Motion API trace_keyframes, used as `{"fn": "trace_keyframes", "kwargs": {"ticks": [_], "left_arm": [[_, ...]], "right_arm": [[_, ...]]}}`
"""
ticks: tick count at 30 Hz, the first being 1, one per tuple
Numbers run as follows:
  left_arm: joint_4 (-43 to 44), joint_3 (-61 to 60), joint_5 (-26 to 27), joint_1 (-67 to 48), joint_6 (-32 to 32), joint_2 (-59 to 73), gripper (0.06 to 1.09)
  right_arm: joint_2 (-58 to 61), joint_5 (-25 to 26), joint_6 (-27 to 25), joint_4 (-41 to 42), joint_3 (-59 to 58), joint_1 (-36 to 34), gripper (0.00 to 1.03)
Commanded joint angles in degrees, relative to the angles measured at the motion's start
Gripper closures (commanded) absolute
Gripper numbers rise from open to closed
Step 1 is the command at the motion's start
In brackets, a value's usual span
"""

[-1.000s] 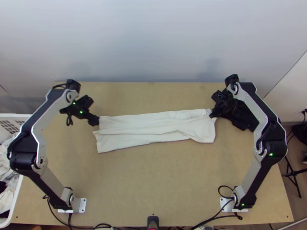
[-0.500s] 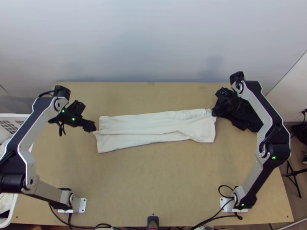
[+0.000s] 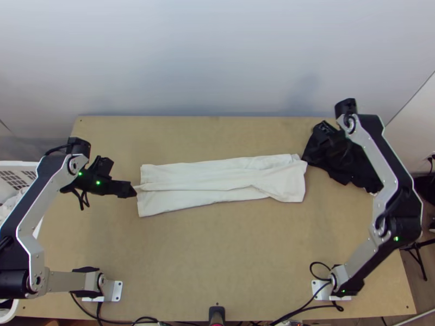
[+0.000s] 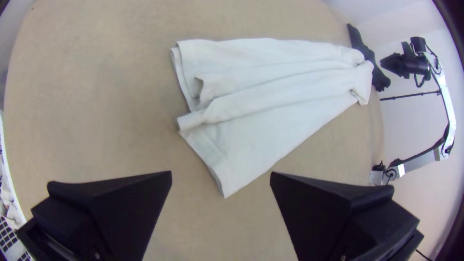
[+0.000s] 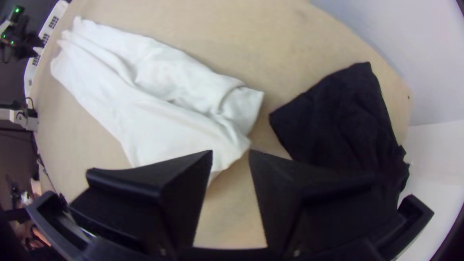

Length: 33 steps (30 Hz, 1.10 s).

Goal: Fold the t-shirt

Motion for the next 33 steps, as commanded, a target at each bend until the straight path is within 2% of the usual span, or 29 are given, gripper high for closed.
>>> {"fn": "trace_keyframes", "kwargs": {"ticks": [1,6,10,13,17,19,33], "left_arm": [[1.5,-3.4,4.5,0.4,-4.4,-1.6,0.10],[4.6,-3.4,5.9,1.3,-6.6,1.0,0.10],[7.7,-3.5,9.9,3.0,-7.4,5.1,0.10],[9.5,-3.4,11.2,3.7,-8.1,7.4,0.10],[11.3,-3.4,12.3,4.2,-8.8,8.6,0.10],[11.7,-3.2,15.7,5.6,-9.3,9.3,0.10],[13.8,-0.3,16.0,5.5,-10.8,12.9,0.10]], "right_arm": [[-7.1,-2.8,-0.3,2.0,-5.2,8.1,1.00],[-6.4,-5.4,0.9,2.7,-6.8,14.5,1.00],[-4.7,-6.9,2.0,5.2,-8.6,17.1,1.00],[-2.7,-9.0,2.2,5.4,-8.9,17.4,1.00],[-1.3,-9.1,2.0,9.9,-10.4,17.1,1.00],[1.1,-9.3,1.5,10.1,-9.9,16.5,1.00],[9.4,-9.8,0.7,15.2,-8.9,14.3,1.00]]}}
